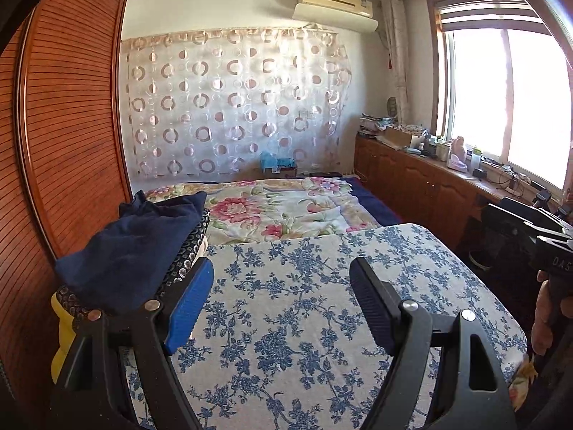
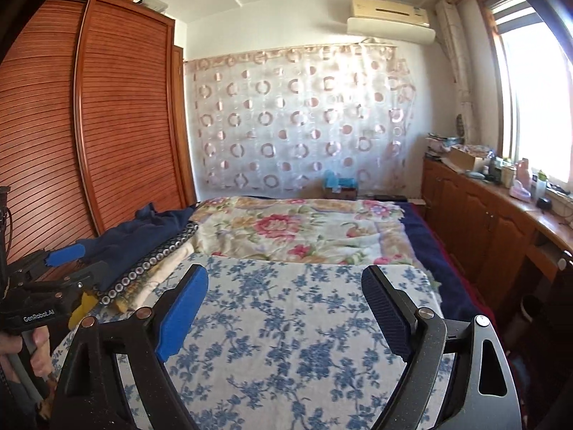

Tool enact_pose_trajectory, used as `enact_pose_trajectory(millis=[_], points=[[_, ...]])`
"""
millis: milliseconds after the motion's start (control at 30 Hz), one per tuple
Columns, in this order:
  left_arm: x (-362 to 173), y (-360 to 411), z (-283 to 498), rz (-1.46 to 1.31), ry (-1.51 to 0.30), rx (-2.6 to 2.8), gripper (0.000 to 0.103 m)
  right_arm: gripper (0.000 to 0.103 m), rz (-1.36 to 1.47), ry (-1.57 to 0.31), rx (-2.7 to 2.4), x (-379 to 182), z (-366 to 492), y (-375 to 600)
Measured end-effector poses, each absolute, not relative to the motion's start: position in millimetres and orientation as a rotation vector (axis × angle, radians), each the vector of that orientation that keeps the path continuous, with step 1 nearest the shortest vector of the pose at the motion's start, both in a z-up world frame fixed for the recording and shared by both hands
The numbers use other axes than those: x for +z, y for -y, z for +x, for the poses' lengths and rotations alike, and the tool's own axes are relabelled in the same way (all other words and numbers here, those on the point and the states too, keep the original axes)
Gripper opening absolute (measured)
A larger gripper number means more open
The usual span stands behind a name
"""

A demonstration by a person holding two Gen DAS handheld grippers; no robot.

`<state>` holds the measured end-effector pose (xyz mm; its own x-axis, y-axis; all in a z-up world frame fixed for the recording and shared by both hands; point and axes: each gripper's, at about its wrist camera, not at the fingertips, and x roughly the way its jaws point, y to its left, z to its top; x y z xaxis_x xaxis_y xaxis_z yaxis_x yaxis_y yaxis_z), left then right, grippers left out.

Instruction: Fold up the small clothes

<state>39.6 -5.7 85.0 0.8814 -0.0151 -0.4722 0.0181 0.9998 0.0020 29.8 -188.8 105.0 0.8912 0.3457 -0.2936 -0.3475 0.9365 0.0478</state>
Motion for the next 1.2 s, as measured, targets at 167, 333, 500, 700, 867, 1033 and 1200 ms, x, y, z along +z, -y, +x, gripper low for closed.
enact_pose_trajectory(millis=[167,333,500,700,867,1033,1200], points=[[87,9,37,0.004,-0.487,-0.016,0.079,0.089,0.001,-0.304,0.345,102,21,181],[89,11,35,0.005,-0.482,-0.011,0.079,0.089,0.012,-0.304,0.34,99,20,178],[92,10,33,0.001,-0.477,-0.009,0.079,0.089,0.009,-0.302,0.335,95,26,178],[93,9,32,-0.001,-0.473,-0.006,0.079,0.089,0.011,-0.305,0.337,92,31,186],[92,9,32,-0.002,-0.472,-0.005,0.079,0.089,0.011,-0.304,0.339,92,32,190],[93,9,32,-0.002,-0.47,-0.004,0.079,0.089,0.015,-0.3,0.341,92,31,194],[93,9,31,-0.001,-0.468,-0.004,0.079,0.089,0.015,-0.301,0.344,92,31,196]])
